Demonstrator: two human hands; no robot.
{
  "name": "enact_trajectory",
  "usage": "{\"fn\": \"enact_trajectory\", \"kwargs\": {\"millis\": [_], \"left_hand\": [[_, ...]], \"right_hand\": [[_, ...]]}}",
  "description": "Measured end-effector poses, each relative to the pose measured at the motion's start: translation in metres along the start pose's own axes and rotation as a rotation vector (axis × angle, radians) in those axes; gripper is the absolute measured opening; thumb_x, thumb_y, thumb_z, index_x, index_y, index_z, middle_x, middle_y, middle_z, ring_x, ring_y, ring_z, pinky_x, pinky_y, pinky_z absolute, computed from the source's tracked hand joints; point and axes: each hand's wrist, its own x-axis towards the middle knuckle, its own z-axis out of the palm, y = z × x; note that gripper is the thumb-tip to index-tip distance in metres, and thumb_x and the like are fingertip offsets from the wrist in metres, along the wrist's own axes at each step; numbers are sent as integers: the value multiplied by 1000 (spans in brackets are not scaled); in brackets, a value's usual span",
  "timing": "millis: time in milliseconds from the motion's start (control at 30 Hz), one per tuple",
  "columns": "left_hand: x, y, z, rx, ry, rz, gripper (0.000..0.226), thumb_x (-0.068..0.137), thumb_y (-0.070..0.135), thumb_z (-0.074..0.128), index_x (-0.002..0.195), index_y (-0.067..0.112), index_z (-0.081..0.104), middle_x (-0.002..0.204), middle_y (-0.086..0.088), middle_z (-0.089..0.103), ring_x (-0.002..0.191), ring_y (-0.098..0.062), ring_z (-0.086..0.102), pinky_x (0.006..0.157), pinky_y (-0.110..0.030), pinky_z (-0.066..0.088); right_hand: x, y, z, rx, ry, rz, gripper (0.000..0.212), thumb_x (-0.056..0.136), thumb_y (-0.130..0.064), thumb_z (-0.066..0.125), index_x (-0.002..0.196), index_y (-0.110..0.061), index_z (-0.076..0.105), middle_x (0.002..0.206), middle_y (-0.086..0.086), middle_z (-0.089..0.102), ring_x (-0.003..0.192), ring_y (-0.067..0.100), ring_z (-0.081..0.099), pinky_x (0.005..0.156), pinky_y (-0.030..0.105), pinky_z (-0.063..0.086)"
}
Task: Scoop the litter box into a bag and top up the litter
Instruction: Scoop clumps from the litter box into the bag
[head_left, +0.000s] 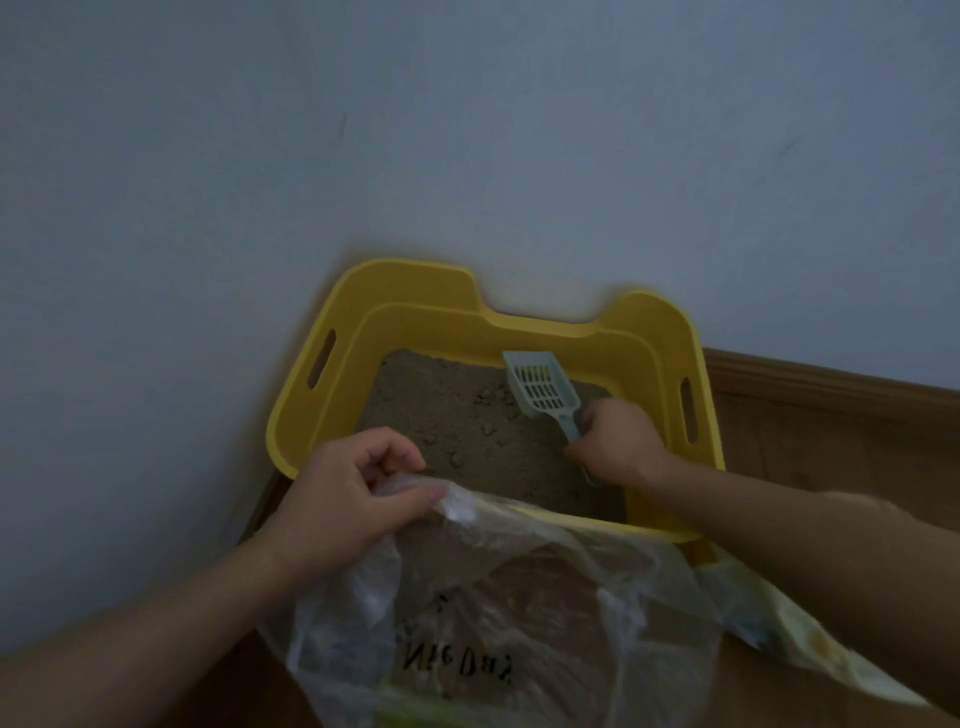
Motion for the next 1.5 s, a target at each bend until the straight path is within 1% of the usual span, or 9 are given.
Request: {"fn": "enact_trajectory", "kwargs": {"millis": [267, 500, 633, 733, 1000, 1067, 1200, 1400, 1500], "left_hand": [[-10, -6, -9, 51, 1, -21, 38, 58, 59, 78, 80, 30, 69, 69, 2, 67, 62, -5, 58, 57, -29, 47], [-20, -12, -19, 52, -12, -21, 57, 55, 74, 77, 80, 24, 70, 68, -1, 67, 62, -8, 56, 57, -29, 45], [-14, -5, -17, -39, -16, -16, 30, 68, 48, 73, 77, 20, 69, 64, -8, 64, 58, -13, 57, 56, -31, 45], [-9, -6, -17, -51, -7, -6, 25, 70, 41, 67, 73, 16, 65, 58, -13, 62, 53, -13, 56, 54, -28, 44], [2, -17, -15, -151, 47, -21, 31, 68, 38, 67, 64, 8, 63, 49, -4, 58, 46, -10, 53, 48, -22, 42], [3, -16, -15, -167, 47, -14, 32, 68, 37, 67, 63, 6, 62, 48, -4, 58, 45, -9, 52, 47, -21, 41], [3, -18, -17, -178, 43, -25, 28, 68, 35, 66, 62, 8, 62, 48, -1, 57, 45, -8, 52, 47, -21, 40], [2, -21, -26, -125, 68, -26, 16, 69, 31, 66, 61, 17, 64, 50, -1, 59, 48, -6, 53, 49, -22, 41], [3, -21, -28, -169, 127, -69, 14, 72, 16, 69, 61, 13, 61, 46, -2, 57, 42, -9, 53, 46, -21, 42]], "right_hand": [[-32, 14, -32, 78, -33, -91, 17, 86, -24, 74, 101, -16, 77, 81, -2, 70, 69, 12, 66, 57, 26, 54], [-41, 14, -49, -417, -40, -270, 16, 88, -18, 60, 90, -13, 75, 72, 3, 63, 65, 18, 58, 52, 28, 43], [-44, 4, -51, -532, -104, -233, 26, 91, -18, 59, 65, -18, 52, 66, -1, 51, 58, 11, 49, 50, 23, 39], [-40, -2, -52, -515, -110, -228, 30, 91, -21, 59, 63, -18, 49, 65, -1, 53, 56, 9, 49, 46, 21, 38], [-25, -37, -18, -388, -152, -304, 36, 88, -18, 58, 54, -14, 48, 53, 2, 47, 48, 15, 44, 44, 26, 37], [-19, -49, -7, -340, -171, -312, 31, 86, -17, 59, 57, -11, 54, 53, 3, 48, 49, 16, 45, 47, 25, 38], [-2, -75, 14, -286, -219, -366, 18, 85, -15, 60, 78, -6, 73, 62, 8, 60, 53, 18, 51, 54, 28, 45], [25, -103, 42, -176, -276, -416, 14, 85, -11, 62, 79, -6, 73, 75, 13, 69, 57, 19, 55, 53, 28, 45], [25, -109, 52, -118, -261, -439, 12, 86, -10, 64, 84, -8, 75, 83, 12, 71, 67, 21, 60, 64, 36, 53]]}}
